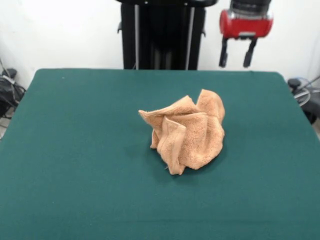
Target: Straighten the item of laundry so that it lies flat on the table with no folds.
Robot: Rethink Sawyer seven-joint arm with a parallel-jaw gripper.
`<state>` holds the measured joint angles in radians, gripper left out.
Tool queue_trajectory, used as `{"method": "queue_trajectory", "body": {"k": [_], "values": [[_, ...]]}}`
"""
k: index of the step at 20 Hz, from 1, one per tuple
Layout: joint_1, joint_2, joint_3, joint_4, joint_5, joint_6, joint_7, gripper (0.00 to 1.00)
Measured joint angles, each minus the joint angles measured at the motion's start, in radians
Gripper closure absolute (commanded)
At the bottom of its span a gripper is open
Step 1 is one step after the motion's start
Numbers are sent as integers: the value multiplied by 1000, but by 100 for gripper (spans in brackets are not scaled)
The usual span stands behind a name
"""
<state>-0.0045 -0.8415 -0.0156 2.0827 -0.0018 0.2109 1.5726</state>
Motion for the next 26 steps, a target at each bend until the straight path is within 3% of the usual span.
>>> {"method": "queue_trajectory", "body": {"k": [10, 26], "values": [[-3, 171, -19, -94, 0, -24, 0, 0], [-36, 334, -55, -208, -12, -24, 0, 0]]}}
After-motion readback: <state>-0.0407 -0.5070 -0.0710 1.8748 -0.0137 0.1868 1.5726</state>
